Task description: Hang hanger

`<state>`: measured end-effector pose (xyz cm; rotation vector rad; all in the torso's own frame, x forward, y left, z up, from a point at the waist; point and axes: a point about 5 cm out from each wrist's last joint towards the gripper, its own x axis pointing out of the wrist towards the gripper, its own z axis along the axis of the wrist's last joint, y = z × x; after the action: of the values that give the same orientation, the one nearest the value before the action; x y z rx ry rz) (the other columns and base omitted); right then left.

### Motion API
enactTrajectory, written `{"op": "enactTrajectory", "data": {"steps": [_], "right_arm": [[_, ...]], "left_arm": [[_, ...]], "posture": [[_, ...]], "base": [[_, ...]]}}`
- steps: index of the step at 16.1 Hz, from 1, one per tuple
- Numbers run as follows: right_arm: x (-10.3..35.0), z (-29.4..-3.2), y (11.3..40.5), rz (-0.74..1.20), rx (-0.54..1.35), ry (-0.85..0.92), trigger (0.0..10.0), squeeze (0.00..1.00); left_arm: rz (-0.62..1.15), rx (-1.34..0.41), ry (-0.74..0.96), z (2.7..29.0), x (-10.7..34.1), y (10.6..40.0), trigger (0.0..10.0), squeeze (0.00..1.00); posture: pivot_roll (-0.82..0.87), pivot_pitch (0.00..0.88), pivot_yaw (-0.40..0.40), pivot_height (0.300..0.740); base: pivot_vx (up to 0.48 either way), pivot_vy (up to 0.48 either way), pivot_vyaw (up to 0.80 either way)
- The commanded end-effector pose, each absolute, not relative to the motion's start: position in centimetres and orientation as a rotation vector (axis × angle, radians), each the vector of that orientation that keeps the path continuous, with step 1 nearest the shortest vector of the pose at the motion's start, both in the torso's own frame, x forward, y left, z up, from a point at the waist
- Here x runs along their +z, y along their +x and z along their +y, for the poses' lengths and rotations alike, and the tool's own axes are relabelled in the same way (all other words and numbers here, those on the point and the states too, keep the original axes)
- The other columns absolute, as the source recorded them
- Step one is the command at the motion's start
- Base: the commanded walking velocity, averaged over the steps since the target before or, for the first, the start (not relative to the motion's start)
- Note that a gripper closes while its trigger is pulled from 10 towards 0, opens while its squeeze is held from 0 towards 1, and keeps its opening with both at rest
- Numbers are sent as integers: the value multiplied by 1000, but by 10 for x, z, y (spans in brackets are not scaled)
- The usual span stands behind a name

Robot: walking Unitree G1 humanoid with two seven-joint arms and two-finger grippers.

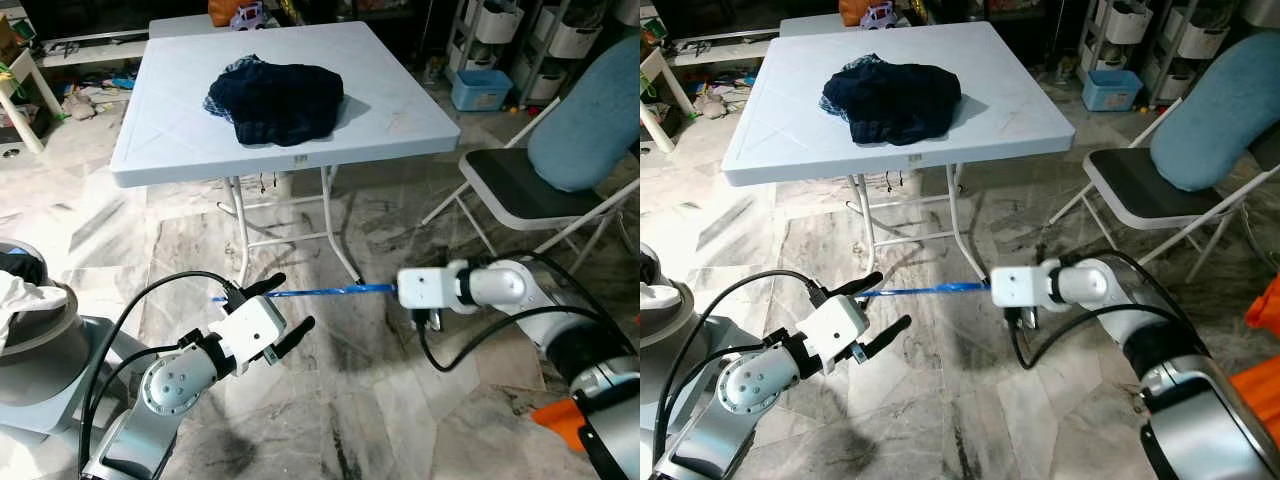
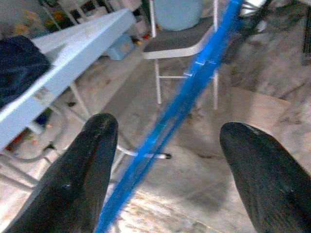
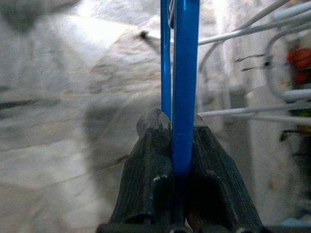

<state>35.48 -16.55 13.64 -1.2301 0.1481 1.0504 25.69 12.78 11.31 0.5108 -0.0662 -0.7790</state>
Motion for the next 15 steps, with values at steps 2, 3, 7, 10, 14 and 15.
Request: {"op": "enactTrajectory", "data": {"steps": [2, 3, 7, 10, 14, 15], "right_arm": [[152, -159, 363, 57, 993, -1252, 0, 0], [151, -160, 363, 61, 990, -1255, 0, 0], [139, -179, 365, 176, 883, -1203, 0, 0], [124, -195, 363, 293, 738, -905, 0, 0], [105, -202, 354, 386, 584, -529, 10000, 0], [102, -202, 351, 401, 520, -398, 10000, 0]], "left_arm": [[-63, -774, 495, 129, 117, 261, 10000, 1000], [-67, -771, 498, 129, 118, 261, 10000, 1000], [-152, -548, 419, 136, 130, 264, 10000, 1000], [-181, -297, 277, 147, 134, 256, 10000, 1000], [-146, -137, 234, 154, 128, 248, 10000, 0], [-138, -120, 218, 154, 127, 248, 10000, 0]], "posture": [[-5, 107, -16, 740], [-5, 107, -16, 740], [-6, 99, -17, 740], [-5, 93, -19, 740], [-8, 84, -17, 740], [-11, 82, -15, 740]], "base": [[0, 0, 0], [0, 0, 0], [0, 0, 0], [0, 0, 0], [0, 0, 0], [0, 0, 0]]}}
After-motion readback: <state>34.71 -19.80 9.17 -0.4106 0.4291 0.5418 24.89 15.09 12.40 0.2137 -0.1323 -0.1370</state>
